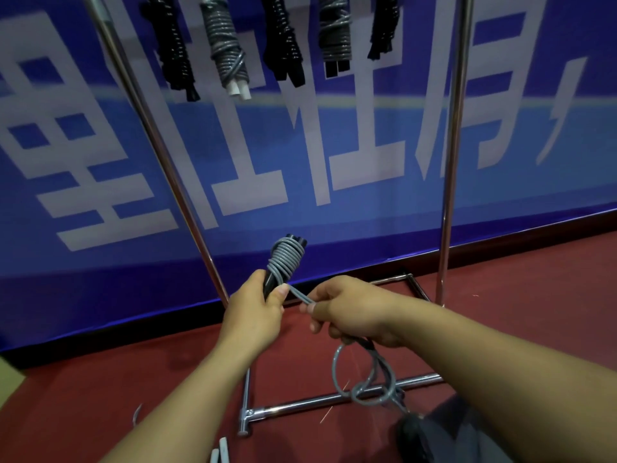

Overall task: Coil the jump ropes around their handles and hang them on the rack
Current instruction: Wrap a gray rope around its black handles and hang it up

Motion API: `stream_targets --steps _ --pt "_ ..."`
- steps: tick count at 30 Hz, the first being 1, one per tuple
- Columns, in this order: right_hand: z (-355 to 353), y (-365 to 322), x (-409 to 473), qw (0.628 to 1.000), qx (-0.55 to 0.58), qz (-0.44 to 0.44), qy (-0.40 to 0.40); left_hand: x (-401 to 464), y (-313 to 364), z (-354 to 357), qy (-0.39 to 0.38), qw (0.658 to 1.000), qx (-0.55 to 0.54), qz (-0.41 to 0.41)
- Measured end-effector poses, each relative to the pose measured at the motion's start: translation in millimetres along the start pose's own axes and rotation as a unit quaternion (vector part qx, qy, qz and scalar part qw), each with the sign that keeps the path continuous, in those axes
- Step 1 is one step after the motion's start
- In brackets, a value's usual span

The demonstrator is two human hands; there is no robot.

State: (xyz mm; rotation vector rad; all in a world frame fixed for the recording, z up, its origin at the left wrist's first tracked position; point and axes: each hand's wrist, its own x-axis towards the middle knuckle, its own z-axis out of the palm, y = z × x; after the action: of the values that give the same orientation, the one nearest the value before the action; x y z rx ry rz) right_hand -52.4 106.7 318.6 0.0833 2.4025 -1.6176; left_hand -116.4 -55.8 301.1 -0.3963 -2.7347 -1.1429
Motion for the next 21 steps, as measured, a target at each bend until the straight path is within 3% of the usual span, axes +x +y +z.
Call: stream_targets --steps 6,21 --pt "-5 -5 -12 0.996 -0.079 -0.031 0.026 2 -7 -2 -0.011 0.999 0.035 0.001" --pt "-32 -5 -30 0.992 -0.082 -0.038 0.089 7 -9 7 -0.098 0.993 0.068 -0.015"
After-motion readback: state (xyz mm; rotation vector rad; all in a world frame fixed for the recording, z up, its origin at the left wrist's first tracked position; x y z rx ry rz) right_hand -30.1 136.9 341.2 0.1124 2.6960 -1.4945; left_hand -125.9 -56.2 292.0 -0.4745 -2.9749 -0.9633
